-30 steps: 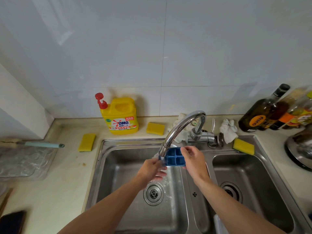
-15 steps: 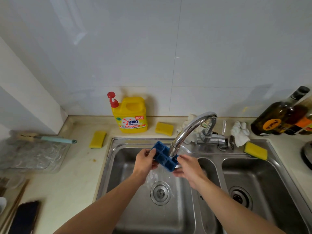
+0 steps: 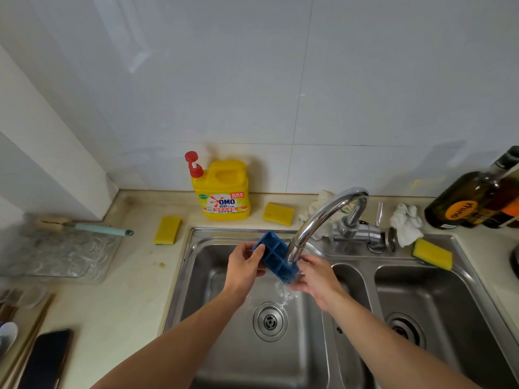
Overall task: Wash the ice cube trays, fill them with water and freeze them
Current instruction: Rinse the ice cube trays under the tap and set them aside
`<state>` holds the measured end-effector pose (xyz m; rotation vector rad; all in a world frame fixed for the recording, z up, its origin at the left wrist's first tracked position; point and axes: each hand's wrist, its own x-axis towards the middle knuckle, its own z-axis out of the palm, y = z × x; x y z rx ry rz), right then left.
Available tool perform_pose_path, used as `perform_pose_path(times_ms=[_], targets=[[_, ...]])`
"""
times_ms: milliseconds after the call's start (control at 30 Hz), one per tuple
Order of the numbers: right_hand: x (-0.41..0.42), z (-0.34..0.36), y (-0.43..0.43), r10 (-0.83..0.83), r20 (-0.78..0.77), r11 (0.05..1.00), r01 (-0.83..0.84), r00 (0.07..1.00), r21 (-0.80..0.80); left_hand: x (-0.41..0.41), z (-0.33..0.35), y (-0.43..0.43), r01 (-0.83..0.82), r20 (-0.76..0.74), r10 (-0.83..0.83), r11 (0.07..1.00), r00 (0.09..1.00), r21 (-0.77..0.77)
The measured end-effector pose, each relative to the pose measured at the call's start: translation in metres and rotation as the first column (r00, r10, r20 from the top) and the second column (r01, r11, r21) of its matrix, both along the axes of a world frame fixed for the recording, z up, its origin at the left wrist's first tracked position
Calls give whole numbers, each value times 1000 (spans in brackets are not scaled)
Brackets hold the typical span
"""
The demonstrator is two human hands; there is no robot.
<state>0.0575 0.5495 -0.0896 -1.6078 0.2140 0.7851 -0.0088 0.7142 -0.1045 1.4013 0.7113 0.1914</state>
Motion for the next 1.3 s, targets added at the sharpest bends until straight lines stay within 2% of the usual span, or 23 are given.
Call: perform_pose_path(times_ms=[300, 467, 533, 667, 767, 833, 967, 1033, 1133, 1300], targets=[[-2, 4, -5, 10, 40, 999, -9, 999, -31, 0, -4, -1, 16, 9, -16, 1000, 1000, -24], [0, 13, -8, -16, 118, 999, 19, 993, -27, 3, -9, -3, 21, -66, -30, 991, 997, -133], [2, 16, -12, -14, 172, 999, 21, 985, -39, 3, -13, -4, 56, -142, -82, 982, 987, -178], [4, 19, -17, 19, 262, 992, 14, 965, -123, 0, -18, -10, 245, -276, -309, 939, 910, -241], [4, 13, -27, 21, 220, 983, 20, 975, -184, -4, -20, -14, 340, -302, -401, 910, 865, -235], [0, 7, -30, 18, 120, 986, 2, 993, -164, -6, -21, -12, 290, -301, -342, 935, 890, -206], [-7, 0, -21, 39, 82, 995, -32, 996, -92, -4, -21, -4, 98, -311, -128, 989, 942, -111], [-7, 0, -19, -24, 62, 996, 30, 998, -89, -4, -17, -5, 143, -303, -174, 982, 937, -122], [-2, 0, -23, -147, 26, 983, 149, 989, -106, -10, -14, -14, 303, -315, -342, 938, 885, -168], [2, -1, -25, -32, 64, 994, 39, 997, -104, -7, -12, -14, 198, -318, -239, 968, 917, -157]])
